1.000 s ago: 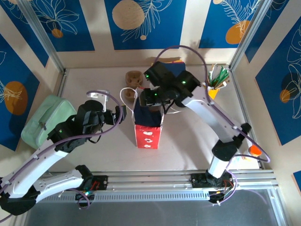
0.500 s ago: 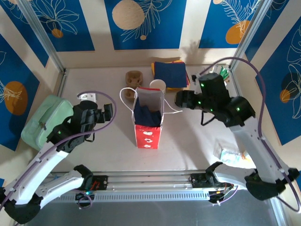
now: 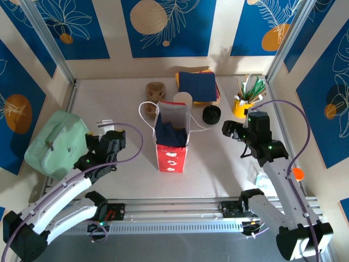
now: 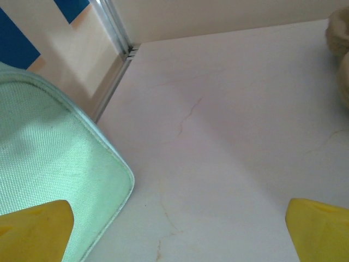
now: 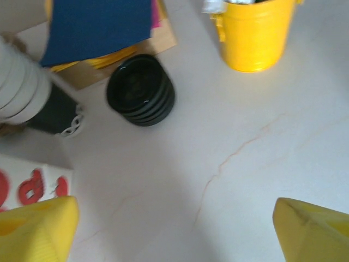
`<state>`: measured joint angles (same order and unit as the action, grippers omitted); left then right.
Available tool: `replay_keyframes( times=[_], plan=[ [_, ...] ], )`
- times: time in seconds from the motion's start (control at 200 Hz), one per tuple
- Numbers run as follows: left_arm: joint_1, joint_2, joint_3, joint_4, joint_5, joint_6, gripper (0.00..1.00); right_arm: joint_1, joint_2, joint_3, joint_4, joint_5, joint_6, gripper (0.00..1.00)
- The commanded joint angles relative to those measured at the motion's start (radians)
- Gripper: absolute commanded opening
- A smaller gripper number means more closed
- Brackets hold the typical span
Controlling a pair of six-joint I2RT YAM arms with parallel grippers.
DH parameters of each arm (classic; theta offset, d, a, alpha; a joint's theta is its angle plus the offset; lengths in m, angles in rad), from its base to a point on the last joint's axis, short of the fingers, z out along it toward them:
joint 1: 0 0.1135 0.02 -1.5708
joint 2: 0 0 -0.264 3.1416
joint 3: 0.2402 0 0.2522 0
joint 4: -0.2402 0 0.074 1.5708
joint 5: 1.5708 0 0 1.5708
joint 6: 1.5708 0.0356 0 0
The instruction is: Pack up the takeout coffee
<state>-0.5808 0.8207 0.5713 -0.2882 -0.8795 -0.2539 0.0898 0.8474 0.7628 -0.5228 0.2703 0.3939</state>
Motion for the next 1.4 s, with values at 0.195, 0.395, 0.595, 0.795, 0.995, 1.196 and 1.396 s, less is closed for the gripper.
replay_keyframes(
  times=[0.195,0.395,0.595,0.795,0.995,1.196,1.396],
  plan=[
    [0.143,0.038,-0.233,0.544,0.1,0.233,0.99,-0.089,0.057,-0.208,0.409,-0.03,-0.031,0.99],
    [0.265,0.143,-0.343,0.769,0.205,0.265,0.99,-0.095,0.217,-0.276,0.665,-0.037,-0.116,0.99],
    [0.367,0.302,-0.362,1.005,0.389,0.262,0.99,-0.076,0.394,-0.307,0.941,-0.126,-0.226,0.99],
    [0.393,0.555,-0.351,1.357,0.516,0.33,0.99,-0.061,0.538,-0.326,1.177,-0.169,-0.33,0.99],
    [0.421,0.784,-0.35,1.593,0.595,0.343,0.99,-0.044,0.68,-0.392,1.432,-0.135,-0.332,0.99],
    [0.445,0.75,-0.235,1.311,0.587,0.299,0.99,-0.08,0.674,-0.352,1.338,-0.15,-0.291,0.99],
    [0.469,0.75,-0.217,1.283,0.616,0.283,0.99,-0.085,0.674,-0.349,1.335,-0.161,-0.291,0.99]
  ],
)
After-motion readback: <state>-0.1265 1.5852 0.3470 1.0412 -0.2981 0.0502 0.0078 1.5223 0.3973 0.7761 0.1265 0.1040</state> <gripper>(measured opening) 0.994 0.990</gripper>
